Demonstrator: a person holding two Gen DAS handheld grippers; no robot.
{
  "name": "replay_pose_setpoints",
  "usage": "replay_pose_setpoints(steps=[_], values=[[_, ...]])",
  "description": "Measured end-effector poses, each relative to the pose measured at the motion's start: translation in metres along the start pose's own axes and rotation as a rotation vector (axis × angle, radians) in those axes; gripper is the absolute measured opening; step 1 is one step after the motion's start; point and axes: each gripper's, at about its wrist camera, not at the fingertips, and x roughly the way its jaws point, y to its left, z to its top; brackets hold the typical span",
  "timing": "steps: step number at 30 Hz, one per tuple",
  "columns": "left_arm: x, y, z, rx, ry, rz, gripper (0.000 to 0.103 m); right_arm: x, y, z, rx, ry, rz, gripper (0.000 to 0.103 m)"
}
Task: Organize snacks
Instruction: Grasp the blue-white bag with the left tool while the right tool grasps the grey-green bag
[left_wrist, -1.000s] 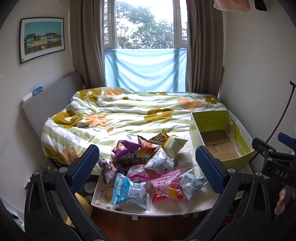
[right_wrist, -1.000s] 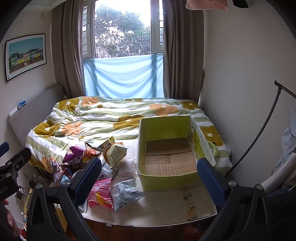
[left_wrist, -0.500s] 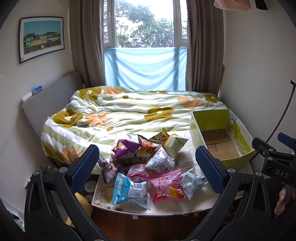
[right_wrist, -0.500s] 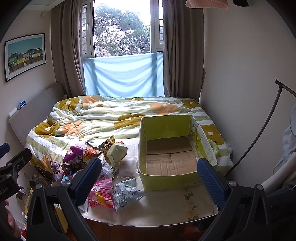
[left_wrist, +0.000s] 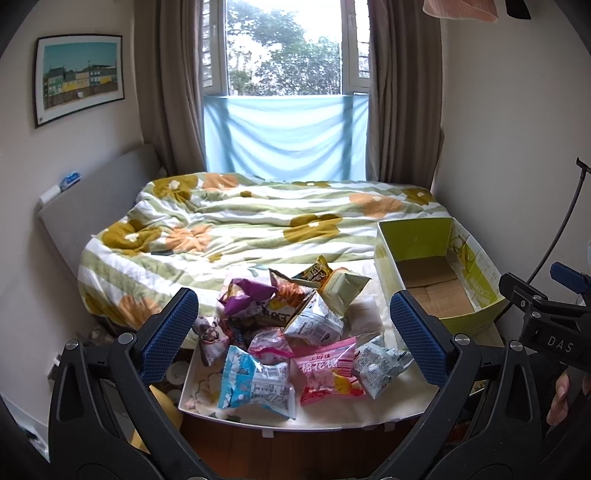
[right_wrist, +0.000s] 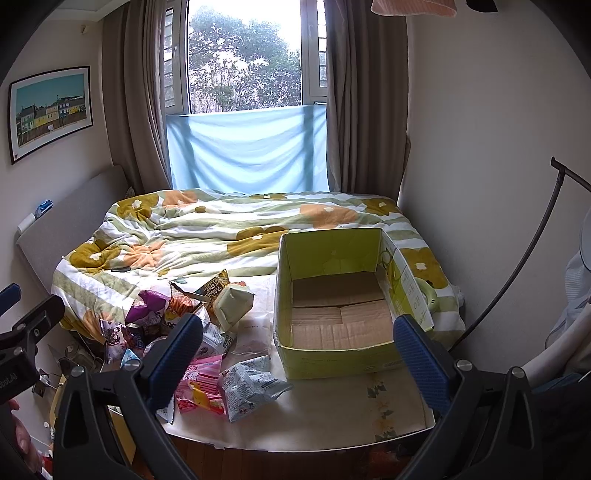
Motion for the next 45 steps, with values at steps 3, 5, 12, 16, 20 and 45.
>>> replay_pose_setpoints(steps=[3,5,12,16,20,45], values=[[0.0,-0.001,-0.002,-0.007,-0.001,0.014,0.103,0.001,0.0,-0.001,-0.003,0.007,0.005,0.102],[0.001,0.001,-0.004,-0.016,0.007,0.03,0.103,0.003,0.001,-0.003,-0.006,0.021,0.021,0.102],[0.029,0.014,-0.036,-0.077,0.137,0.089,0.103,0.034,-0.007,-0.024,-0.024,0.141,0.093,0.102],[0.058,0.025,-0.067,-0.109,0.248,0.084,0.103,0.061,-0.009,-0.048,-0.04,0.219,0.154,0.102],[0.095,0.043,-0.1,-0.178,0.359,0.049,0.103,0.093,-0.008,-0.071,-0.014,0.304,0.198,0.102],[0.265,0.091,-0.166,-0.237,0.68,-0.205,0.103,0.226,0.019,-0.146,0.251,0.559,0.21,0.102]])
